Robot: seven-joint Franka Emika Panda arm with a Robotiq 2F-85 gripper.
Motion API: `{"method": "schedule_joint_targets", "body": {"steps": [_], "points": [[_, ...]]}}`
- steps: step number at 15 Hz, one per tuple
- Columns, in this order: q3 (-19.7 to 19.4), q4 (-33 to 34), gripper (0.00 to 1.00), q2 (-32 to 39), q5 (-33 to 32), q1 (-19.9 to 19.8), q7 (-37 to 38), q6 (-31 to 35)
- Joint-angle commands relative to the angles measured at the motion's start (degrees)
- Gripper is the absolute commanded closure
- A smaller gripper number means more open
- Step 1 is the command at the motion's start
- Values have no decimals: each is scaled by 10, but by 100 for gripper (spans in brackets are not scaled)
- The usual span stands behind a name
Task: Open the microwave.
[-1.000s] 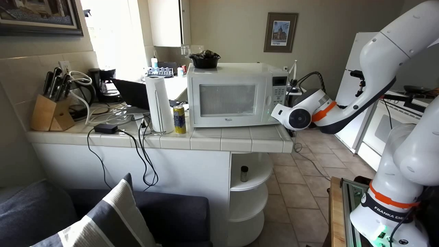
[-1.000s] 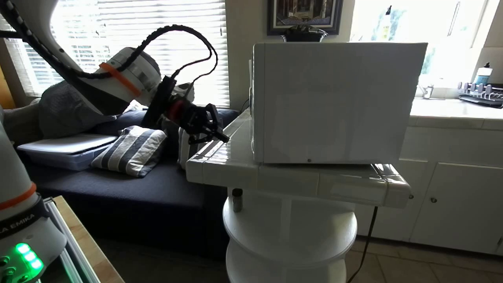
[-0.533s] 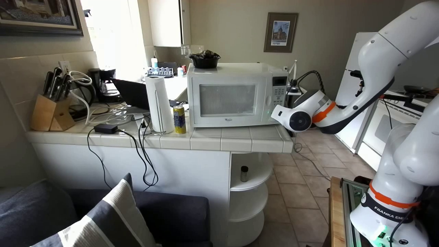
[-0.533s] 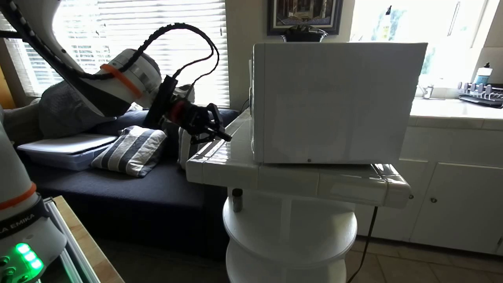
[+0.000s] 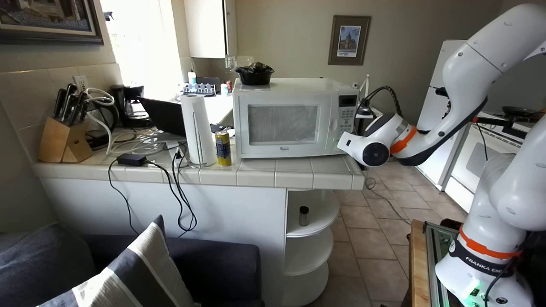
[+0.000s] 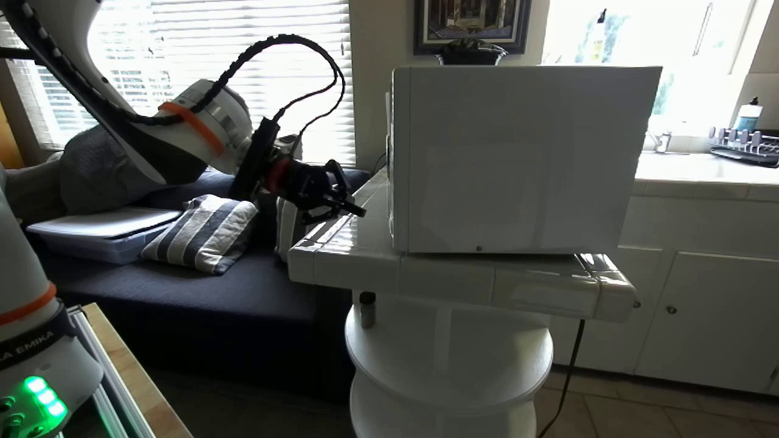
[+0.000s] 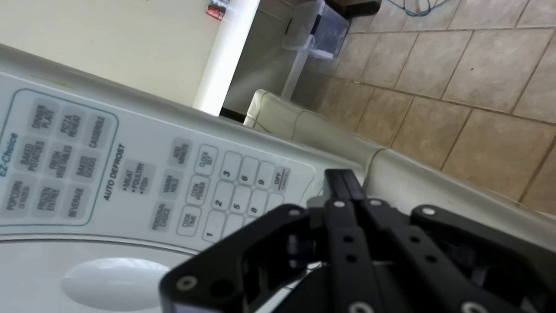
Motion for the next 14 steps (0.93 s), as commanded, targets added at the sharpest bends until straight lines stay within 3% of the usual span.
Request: {"method": "schedule_joint_targets", "body": {"steps": [1,14], "points": [[-14,10,100,31,-51,3,24,13],[-45,60,100,93,-143,-14,137,95]]}}
